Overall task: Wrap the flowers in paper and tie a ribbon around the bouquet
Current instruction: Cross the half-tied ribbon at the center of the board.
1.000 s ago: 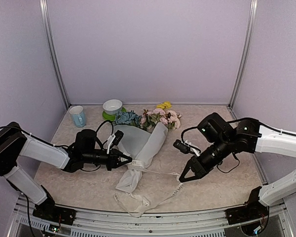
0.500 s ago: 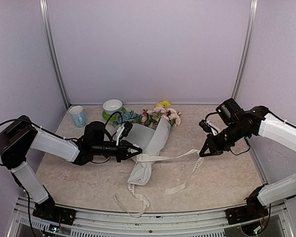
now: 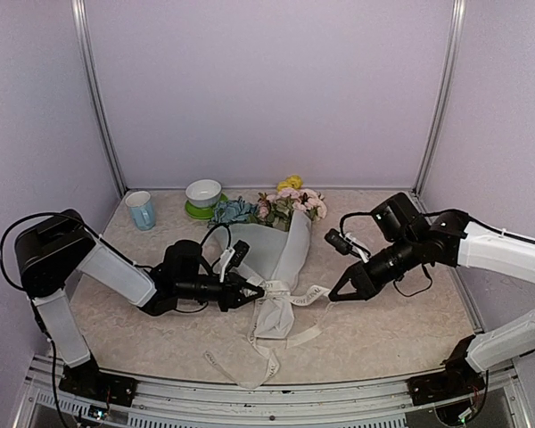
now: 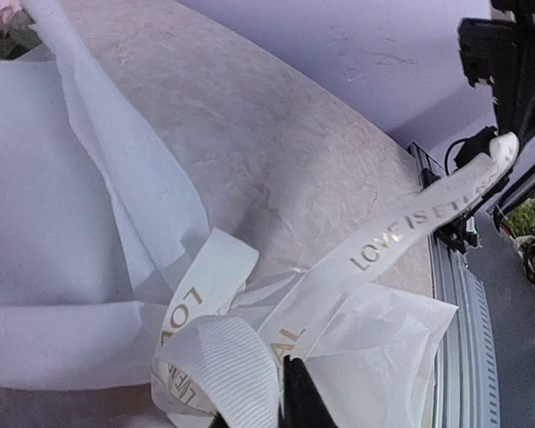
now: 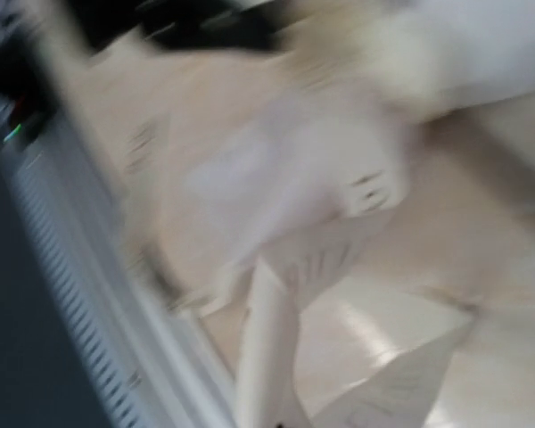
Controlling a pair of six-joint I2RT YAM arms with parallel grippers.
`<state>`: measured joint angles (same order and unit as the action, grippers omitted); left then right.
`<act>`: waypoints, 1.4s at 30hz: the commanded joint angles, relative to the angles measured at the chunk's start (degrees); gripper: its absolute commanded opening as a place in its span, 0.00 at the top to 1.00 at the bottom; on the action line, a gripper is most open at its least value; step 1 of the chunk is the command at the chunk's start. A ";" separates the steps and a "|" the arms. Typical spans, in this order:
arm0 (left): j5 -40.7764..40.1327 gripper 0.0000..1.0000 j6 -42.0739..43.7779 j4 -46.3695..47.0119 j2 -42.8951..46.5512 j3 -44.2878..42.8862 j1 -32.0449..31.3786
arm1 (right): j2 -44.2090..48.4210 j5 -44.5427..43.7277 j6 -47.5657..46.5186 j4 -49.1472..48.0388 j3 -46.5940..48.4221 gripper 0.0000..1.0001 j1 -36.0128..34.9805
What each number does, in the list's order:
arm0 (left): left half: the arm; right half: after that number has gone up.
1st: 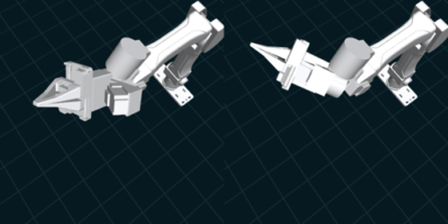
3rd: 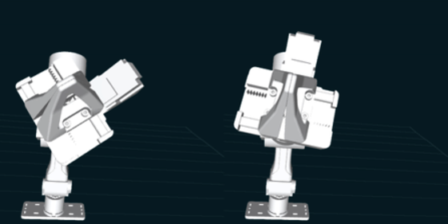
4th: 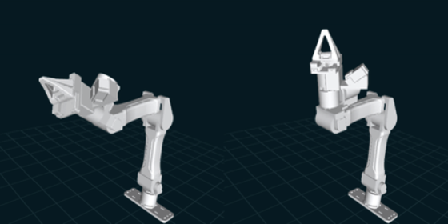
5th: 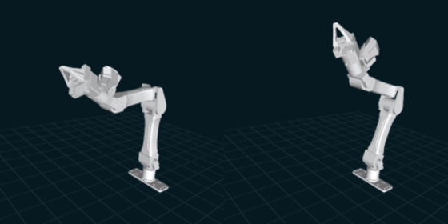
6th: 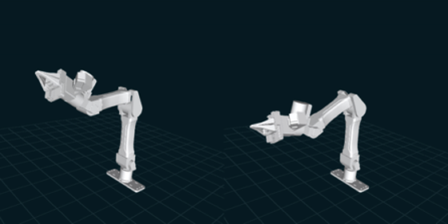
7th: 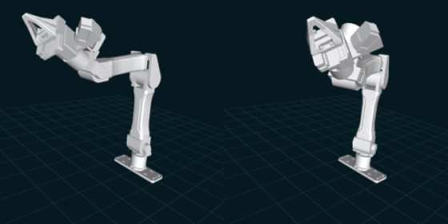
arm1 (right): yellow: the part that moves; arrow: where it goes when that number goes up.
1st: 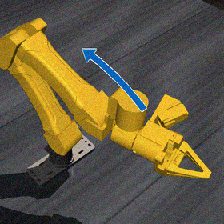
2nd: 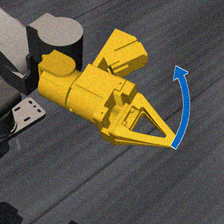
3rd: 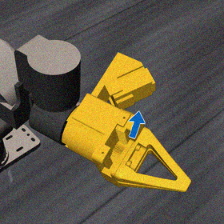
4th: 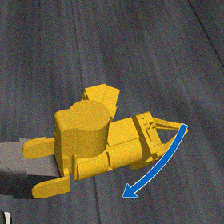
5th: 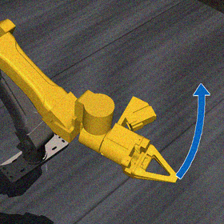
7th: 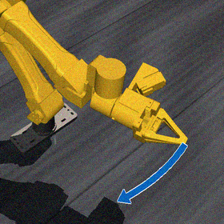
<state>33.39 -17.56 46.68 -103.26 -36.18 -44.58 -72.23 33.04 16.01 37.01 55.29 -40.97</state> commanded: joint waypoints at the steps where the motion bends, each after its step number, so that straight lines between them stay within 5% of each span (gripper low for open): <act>1: -9.36 0.76 -3.14 3.31 2.82 3.14 0.06 | 5.11 5.21 4.62 -11.69 -6.46 1.00 -2.87; 7: -19.06 0.07 1.74 1.64 11.92 6.14 -0.42 | 4.89 10.47 6.64 -24.01 -8.42 1.00 -5.51; 8: -20.10 0.02 3.17 -0.42 12.97 5.79 -0.50 | 4.15 11.19 5.99 -24.48 -8.24 1.00 -5.55; 16: -25.10 0.01 7.93 -5.04 23.28 10.45 -0.61 | 0.39 18.02 3.37 -26.55 -7.52 1.00 -5.91; 19: -25.33 0.01 16.76 -10.70 31.62 8.31 -6.35 | -0.07 17.84 4.63 -30.78 -7.12 1.00 -7.26; 22: -24.13 0.01 21.96 -20.51 28.51 -0.05 -13.08 | -0.39 15.51 8.79 -41.69 -8.91 1.00 -9.12; 26: -15.04 0.01 17.50 -9.28 24.87 1.73 -14.30 | -1.59 6.76 12.60 -49.61 -11.09 1.00 -9.90; 35: -16.41 0.01 17.62 -4.61 15.19 -2.58 -16.51 | -4.17 0.30 13.33 -52.71 -12.12 1.00 -10.49; 42: -20.74 0.34 15.18 -4.51 14.98 -2.69 -16.33 | -7.32 0.53 15.15 -56.99 -12.74 1.00 -10.56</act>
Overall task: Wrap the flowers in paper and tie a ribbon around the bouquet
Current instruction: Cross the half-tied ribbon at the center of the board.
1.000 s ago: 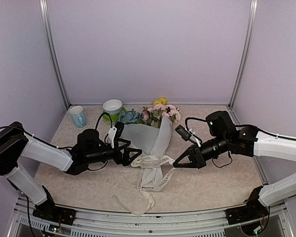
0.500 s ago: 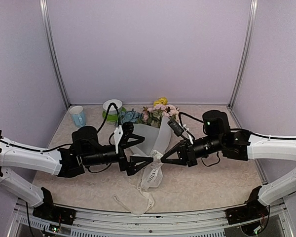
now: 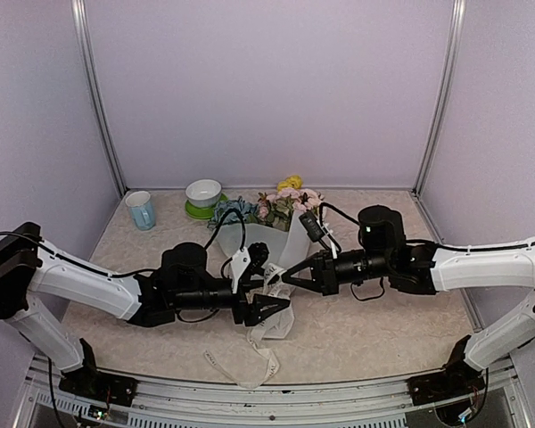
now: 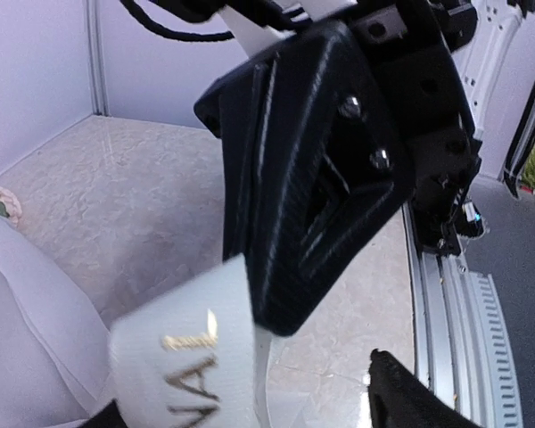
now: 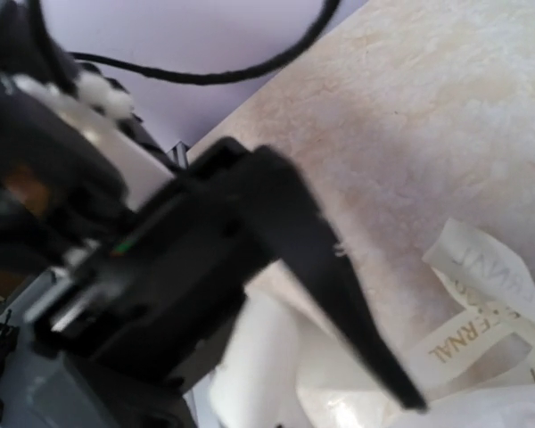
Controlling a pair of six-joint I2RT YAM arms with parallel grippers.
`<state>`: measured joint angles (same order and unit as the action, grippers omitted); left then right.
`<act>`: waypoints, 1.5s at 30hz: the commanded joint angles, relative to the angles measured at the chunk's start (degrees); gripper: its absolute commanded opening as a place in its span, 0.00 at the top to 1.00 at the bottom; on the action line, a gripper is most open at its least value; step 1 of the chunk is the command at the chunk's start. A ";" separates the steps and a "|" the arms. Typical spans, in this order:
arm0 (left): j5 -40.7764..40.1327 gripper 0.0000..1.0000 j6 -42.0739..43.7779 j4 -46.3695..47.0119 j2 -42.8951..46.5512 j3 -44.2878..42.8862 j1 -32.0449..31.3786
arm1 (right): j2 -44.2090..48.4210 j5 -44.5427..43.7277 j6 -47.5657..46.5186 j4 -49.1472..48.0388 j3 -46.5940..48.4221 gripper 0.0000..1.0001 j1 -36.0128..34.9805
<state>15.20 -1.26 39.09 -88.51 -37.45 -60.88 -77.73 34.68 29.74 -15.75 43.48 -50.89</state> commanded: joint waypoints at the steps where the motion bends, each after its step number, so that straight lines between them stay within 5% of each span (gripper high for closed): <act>1: -3.28 0.41 -1.51 3.15 0.20 -1.44 -0.03 | -2.15 -1.10 1.57 -4.45 -0.94 1.00 -0.66; 8: -2.38 0.61 -3.50 1.15 -0.23 -1.73 1.76 | -2.18 -1.12 1.33 -3.36 -1.73 1.00 -0.57; 13: 6.04 0.34 -2.55 -0.49 -0.11 0.36 5.43 | 1.43 -2.63 1.30 -1.05 -4.34 1.00 0.14; 19: 10.60 0.33 -1.03 -2.27 -1.93 -1.11 8.00 | 0.52 0.14 1.91 -2.69 -4.49 1.00 0.09; 23: 13.24 0.48 -0.24 -5.38 -4.50 -3.89 8.00 | 0.59 -0.41 1.42 -1.52 -3.54 1.00 0.10; 27: 12.39 0.90 -1.53 -4.01 -3.35 -2.25 8.86 | 0.25 -0.42 0.68 0.80 -3.63 1.00 0.09; 30: 11.37 1.00 -1.99 -3.06 -0.52 -0.23 9.91 | 0.94 -0.91 -0.55 3.38 -4.68 1.00 0.23; 36: 10.62 1.00 -0.99 -3.07 -1.69 -1.42 11.16 | -9.64 6.17 -2.50 -5.79 -0.30 1.00 -5.69; 40: 11.96 1.00 -0.18 -2.20 -2.99 -1.61 12.46 | -12.51 8.68 -1.80 -12.65 0.49 0.61 -6.92; 45: 14.74 1.00 3.26 -3.69 -2.39 -1.66 12.72 | -1.42 2.00 -7.10 -2.75 -3.38 0.50 -5.16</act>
<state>27.05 -1.41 35.55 -90.96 -38.41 -48.29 -88.18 40.23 26.92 -22.06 42.06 -57.67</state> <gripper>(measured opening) 0.007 0.480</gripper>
